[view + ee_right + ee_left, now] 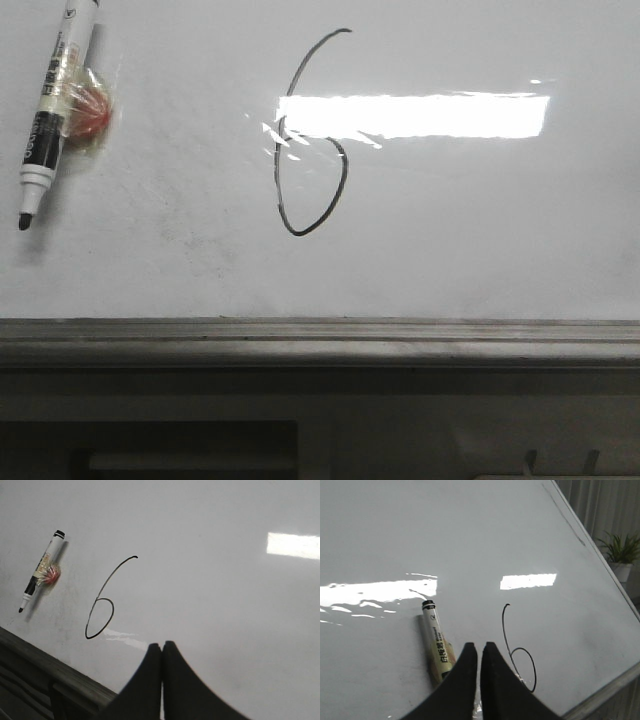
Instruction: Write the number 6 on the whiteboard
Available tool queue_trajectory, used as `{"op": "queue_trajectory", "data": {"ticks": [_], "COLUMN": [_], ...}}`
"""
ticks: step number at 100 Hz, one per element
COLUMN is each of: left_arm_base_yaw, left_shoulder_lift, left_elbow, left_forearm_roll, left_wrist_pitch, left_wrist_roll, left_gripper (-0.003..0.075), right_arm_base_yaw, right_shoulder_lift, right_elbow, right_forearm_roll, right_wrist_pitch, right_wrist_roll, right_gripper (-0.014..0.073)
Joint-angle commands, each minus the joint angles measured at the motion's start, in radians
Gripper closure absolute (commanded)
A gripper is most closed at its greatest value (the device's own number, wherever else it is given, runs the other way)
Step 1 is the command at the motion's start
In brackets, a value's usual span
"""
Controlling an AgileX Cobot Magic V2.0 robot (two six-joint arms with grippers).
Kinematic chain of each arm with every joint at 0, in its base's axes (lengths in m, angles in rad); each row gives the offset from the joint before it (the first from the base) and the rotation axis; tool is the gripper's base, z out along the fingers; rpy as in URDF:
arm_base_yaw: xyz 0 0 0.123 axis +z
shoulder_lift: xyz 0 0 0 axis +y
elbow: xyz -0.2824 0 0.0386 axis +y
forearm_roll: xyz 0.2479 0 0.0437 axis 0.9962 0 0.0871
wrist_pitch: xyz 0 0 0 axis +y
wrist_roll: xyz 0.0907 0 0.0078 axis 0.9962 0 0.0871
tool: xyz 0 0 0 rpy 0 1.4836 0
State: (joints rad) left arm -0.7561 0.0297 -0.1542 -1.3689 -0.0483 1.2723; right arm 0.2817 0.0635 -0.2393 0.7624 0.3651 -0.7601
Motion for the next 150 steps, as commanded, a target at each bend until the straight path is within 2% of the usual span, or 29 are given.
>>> {"op": "queue_trajectory", "data": {"ticks": [1, 13, 89, 92, 98, 103, 113, 125, 135, 150], "left_arm_base_yaw": [-0.003, -0.003, -0.003, -0.003, -0.001, 0.011, 0.070, 0.201, 0.328, 0.495], "left_shoulder_lift": [-0.003, -0.003, -0.003, -0.003, -0.003, 0.001, 0.028, 0.070, 0.088, 0.052], "left_elbow": [-0.024, -0.024, -0.024, -0.024, -0.024, -0.024, -0.014, 0.004, 0.027, 0.081], "left_forearm_roll": [-0.039, -0.081, -0.064, -0.032, 0.124, 0.280, 0.595, 0.950, 1.094, 1.127], "left_wrist_pitch": [-0.044, -0.045, -0.045, -0.042, -0.040, -0.044, -0.055, -0.017, -0.024, -0.081], "left_wrist_roll": [0.002, 0.002, 0.002, 0.002, -0.022, -0.121, -0.458, -0.822, -0.961, -1.009], "left_gripper": [0.0740, 0.0740, 0.0740, 0.0740, 0.0740, 0.0740, 0.0740, 0.0740, 0.0740, 0.0740], "right_arm_base_yaw": [-0.004, -0.004, -0.004, -0.004, -0.004, -0.004, -0.004, -0.004, -0.004, -0.004], "right_shoulder_lift": [0.008, 0.008, 0.008, 0.008, 0.008, 0.008, 0.008, 0.008, 0.008, 0.008], "right_elbow": [-0.019, -0.012, -0.012, -0.012, -0.012, -0.012, -0.012, -0.012, -0.012, -0.012], "right_forearm_roll": [0.026, 0.026, 0.026, 0.026, 0.026, 0.026, 0.026, 0.026, 0.026, 0.026], "right_wrist_pitch": [-0.068, -0.067, -0.067, -0.067, -0.067, -0.067, -0.067, -0.067, -0.067, -0.067], "right_wrist_roll": [-0.012, -0.012, -0.012, -0.012, -0.012, -0.012, -0.012, -0.012, -0.012, -0.012], "right_gripper": [0.0659, 0.0659, 0.0659, 0.0659, 0.0659, 0.0659, 0.0659, 0.0659, 0.0659, 0.0659]}}
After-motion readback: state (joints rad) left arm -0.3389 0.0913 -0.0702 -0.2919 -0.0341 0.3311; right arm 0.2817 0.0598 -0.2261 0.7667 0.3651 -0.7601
